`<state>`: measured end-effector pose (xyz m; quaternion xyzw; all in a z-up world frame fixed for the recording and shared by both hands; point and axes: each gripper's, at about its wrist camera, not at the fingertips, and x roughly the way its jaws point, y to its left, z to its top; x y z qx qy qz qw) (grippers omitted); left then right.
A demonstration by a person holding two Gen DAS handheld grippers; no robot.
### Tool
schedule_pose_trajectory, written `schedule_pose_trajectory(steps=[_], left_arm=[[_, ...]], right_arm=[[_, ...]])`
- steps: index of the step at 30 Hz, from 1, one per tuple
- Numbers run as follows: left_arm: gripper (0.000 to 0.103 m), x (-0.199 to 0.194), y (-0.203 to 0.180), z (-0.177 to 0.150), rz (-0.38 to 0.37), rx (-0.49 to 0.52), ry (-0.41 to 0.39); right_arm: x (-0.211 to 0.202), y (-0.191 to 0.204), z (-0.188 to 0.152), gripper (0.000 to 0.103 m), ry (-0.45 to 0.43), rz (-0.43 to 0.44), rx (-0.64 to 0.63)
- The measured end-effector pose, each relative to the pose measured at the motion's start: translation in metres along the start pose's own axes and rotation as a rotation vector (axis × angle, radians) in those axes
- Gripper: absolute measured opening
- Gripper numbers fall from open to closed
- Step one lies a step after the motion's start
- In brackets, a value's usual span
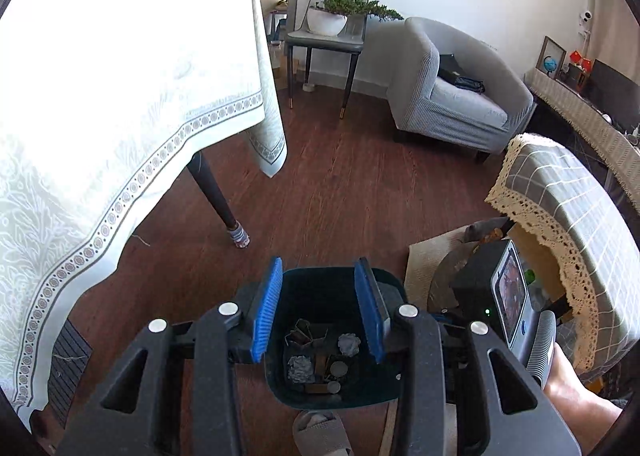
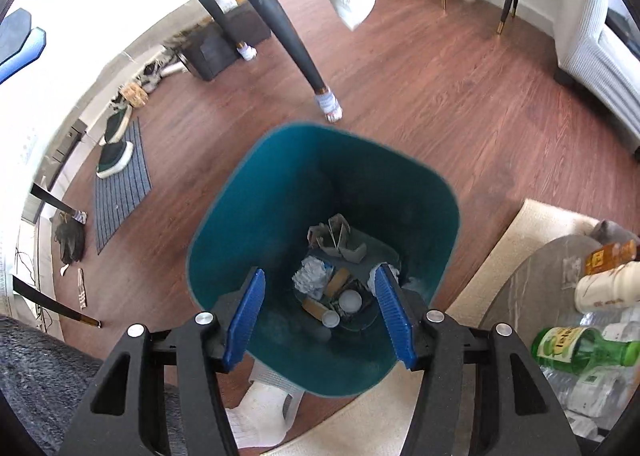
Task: Collect trash
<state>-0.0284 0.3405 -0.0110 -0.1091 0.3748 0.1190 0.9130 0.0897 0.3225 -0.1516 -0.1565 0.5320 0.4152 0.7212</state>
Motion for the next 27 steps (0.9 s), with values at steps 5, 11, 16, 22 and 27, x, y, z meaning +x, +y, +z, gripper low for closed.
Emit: schedule_pose_trajectory(steps=[5,11,16,22,27], left_arm=[[0.040,-0.037,-0.026,0.018,0.005,0.039,-0.078],[0.056,-0.086,-0.062,0.021,0.002,0.066,-0.162],[0.072,-0.119,-0.084,0.012,0.032,0.091,-0.218],[0.093,-0.139,-0.115,-0.004,0.024,0.123,-0.270],[0.098,-0.143,-0.147,-0.023,0.057,0.180,-0.298]], right_arm=[[-0.065,0.003,0.001,0.058,-0.137,-0.024,-0.013],[-0.167,-0.014,-0.025,0.058,-0.319,-0.111,-0.004],[-0.247,-0.040,-0.069,0.064,-0.434,-0.237,0.030],[-0.338,-0.087,-0.145,0.083,-0.560,-0.363,0.153],[-0.388,-0.124,-0.209,0.089,-0.629,-0.446,0.269]])
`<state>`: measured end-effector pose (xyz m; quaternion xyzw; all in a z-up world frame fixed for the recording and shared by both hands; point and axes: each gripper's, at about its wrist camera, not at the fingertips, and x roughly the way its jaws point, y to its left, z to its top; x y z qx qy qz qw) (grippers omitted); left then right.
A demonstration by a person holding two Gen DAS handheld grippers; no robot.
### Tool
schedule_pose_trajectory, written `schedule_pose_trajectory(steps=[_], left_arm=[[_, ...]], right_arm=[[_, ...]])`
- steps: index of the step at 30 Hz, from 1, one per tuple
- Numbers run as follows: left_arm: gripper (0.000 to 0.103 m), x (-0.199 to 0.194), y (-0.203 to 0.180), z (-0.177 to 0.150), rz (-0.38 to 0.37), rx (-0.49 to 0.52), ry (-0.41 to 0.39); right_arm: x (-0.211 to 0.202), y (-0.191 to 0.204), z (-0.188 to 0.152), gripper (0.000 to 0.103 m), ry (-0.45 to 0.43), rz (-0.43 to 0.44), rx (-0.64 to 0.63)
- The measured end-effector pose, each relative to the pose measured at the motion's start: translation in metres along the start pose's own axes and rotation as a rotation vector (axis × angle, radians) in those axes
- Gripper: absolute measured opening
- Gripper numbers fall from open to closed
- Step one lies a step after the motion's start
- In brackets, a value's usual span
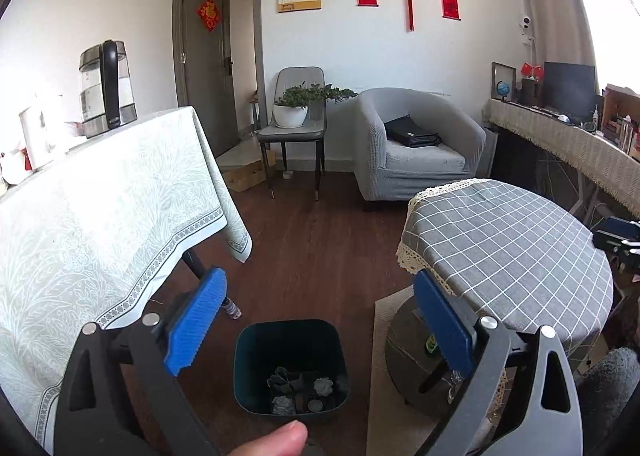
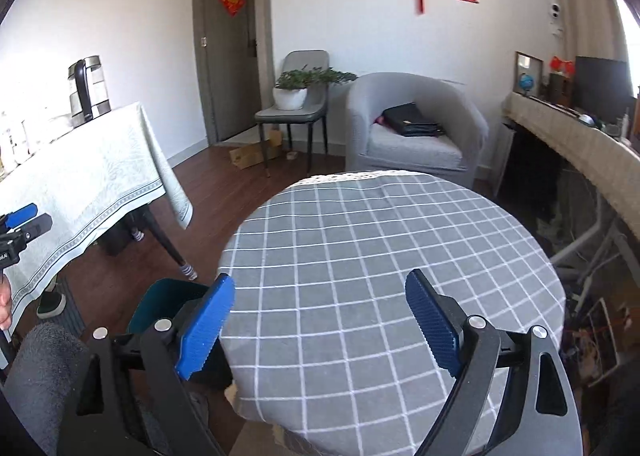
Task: Collect trash
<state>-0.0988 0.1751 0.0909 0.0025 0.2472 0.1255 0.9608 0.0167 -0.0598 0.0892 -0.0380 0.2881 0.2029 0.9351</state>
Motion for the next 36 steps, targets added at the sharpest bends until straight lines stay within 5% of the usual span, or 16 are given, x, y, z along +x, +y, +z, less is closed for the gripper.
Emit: schedule_pose_trajectory(steps=[7,15,36], left_arm=[[0.100,-0.008,-0.024,-0.022,-0.007,0.048,0.004],[0.100,-0.002,-0.021,-0.048,0.044,0.042,0.025],[0.100,0.008,-0.022,-0.056,0.014,0.036,0.071]], right_arm=[[-0.044,-0.052,-0.048,0.097,-0.024,-0.082,0.077],[-0.069,-0.063,-0.084,0.098,-0.030,-0.090,0.083],[-0.069,-0.050,-0.090,0.100,-0.046,-0.033,0.061]])
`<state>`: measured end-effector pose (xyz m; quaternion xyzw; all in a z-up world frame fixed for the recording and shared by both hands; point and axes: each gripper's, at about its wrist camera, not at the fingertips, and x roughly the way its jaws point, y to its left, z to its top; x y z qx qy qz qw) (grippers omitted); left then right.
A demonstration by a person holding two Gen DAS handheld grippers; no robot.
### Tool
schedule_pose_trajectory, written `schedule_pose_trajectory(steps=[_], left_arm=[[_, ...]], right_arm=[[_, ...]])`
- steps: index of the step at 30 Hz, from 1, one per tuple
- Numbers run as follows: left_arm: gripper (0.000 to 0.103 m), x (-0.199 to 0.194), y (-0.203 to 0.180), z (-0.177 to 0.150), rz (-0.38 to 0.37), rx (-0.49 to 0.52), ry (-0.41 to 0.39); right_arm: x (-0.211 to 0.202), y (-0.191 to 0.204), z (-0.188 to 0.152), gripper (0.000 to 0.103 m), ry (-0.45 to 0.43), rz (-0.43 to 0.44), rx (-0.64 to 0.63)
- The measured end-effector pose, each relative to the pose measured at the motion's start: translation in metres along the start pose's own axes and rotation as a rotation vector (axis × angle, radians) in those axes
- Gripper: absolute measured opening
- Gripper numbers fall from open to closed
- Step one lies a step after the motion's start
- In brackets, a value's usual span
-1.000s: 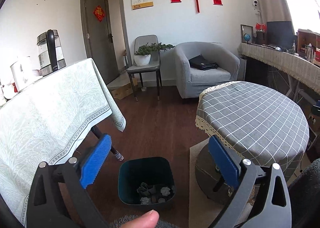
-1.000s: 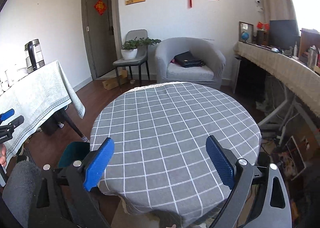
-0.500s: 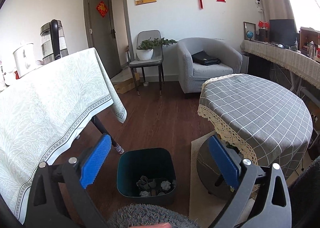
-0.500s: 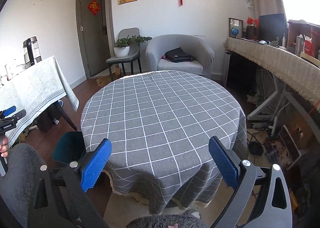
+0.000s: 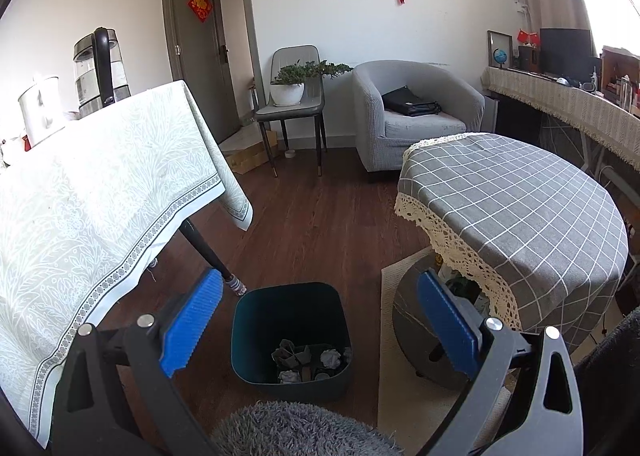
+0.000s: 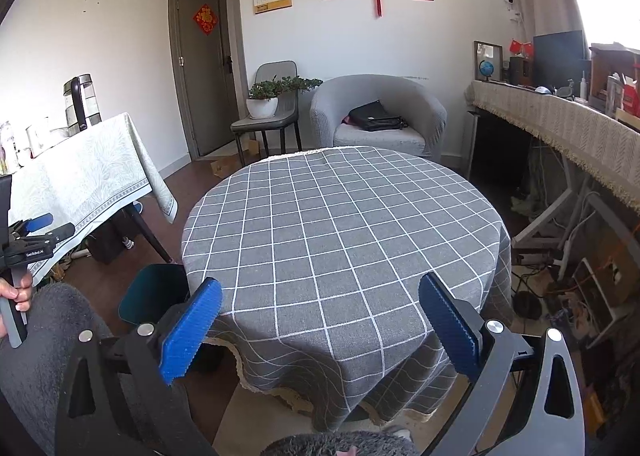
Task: Collect trash
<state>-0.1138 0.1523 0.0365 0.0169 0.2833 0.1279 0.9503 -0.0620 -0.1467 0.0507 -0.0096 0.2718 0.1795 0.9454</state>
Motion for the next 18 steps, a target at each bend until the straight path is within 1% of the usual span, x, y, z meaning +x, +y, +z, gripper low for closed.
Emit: schedule_pose_trajectory(steps=[9,18], left_arm=[[0.100,0.0032,0.0068,-0.0004,-0.013,-0.020,0.009],[0.100,0.0037,0.0074,-0.0009,-0.015,-0.024,0.011]], right_arm=[[0.0012,0.0057,-0.0015,0.100,0.008,-0.006,-0.039],[0.0009,0.0031,-0.0003,0.100,0.005,0.005,-0.004]])
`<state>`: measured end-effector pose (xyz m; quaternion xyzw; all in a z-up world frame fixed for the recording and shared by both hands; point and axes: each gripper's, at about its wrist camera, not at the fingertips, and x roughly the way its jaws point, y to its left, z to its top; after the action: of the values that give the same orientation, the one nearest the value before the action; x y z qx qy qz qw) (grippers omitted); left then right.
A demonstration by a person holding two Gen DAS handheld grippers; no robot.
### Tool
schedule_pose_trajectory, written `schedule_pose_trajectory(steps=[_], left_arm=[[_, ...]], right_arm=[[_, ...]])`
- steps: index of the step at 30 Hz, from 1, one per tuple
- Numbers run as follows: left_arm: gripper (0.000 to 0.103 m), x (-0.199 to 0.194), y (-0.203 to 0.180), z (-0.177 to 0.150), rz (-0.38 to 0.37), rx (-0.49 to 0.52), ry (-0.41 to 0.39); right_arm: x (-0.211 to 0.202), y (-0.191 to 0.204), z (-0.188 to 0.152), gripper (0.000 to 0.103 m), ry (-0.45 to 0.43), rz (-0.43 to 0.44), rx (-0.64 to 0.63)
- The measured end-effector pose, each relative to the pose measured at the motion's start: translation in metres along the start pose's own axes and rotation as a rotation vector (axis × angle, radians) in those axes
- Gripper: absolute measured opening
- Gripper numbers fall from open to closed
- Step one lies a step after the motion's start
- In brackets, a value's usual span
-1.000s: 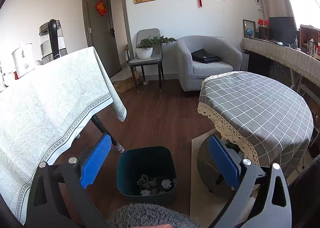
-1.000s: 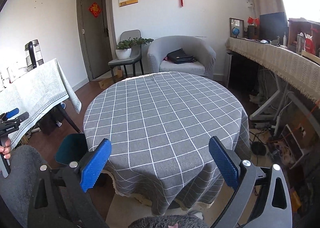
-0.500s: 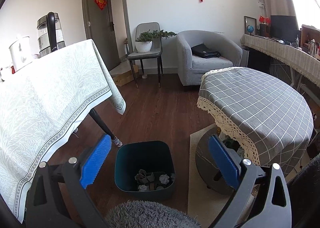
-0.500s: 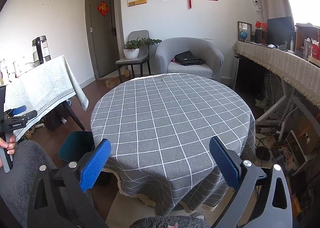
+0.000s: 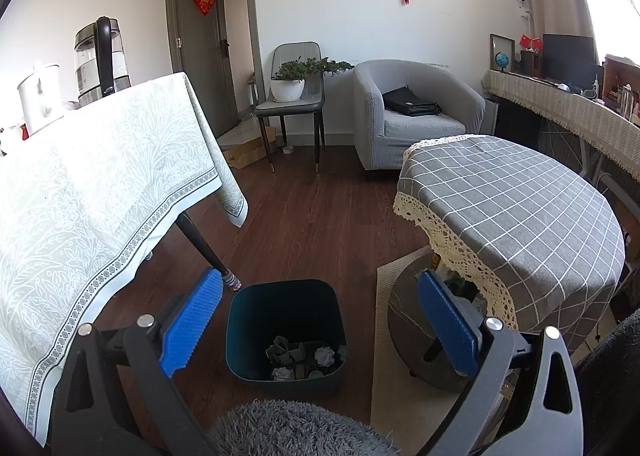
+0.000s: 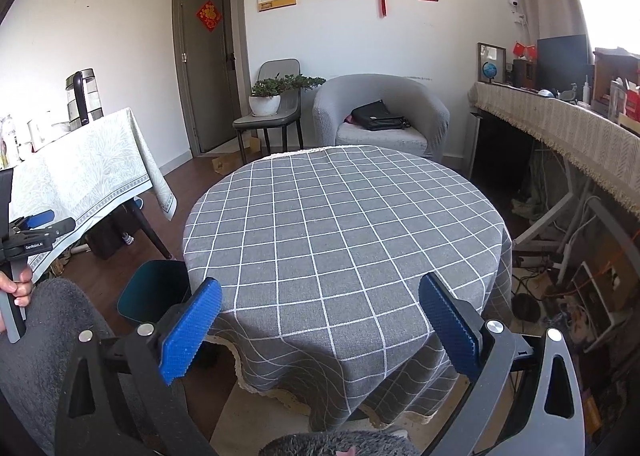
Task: Collect trash
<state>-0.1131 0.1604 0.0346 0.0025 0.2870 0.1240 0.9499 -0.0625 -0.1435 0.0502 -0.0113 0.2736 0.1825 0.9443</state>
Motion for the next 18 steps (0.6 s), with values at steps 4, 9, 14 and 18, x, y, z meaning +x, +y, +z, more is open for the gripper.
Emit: schedule_pose_trajectory(steps=[4,9,14,18], left_arm=[[0.100,0.0003,0.0005,-0.0001,-0.001,-0.003,0.001],[0.100,0.0004,0.0010,0.0000,-0.001,-0.002,0.001],[0.100,-0.0001,-0.0001,-0.0007,-0.001,-0.005,0.002],[0.100,0.0003,0.0004,-0.0005,-0.001,-0.005,0.003]], right_arm=[[-0.0009,-0.0016,-0.0006,0.100,0.000,0.002,0.008],[-0.0009,-0.0027,-0.0003,0.100,-0.001,0.003,0.009],[-0.0010,-0.0029,-0.0002,0.100,-0.001,0.002,0.006],[-0.0012,-0.0033,-0.0005,0.100,0.000,0.002,0.006]])
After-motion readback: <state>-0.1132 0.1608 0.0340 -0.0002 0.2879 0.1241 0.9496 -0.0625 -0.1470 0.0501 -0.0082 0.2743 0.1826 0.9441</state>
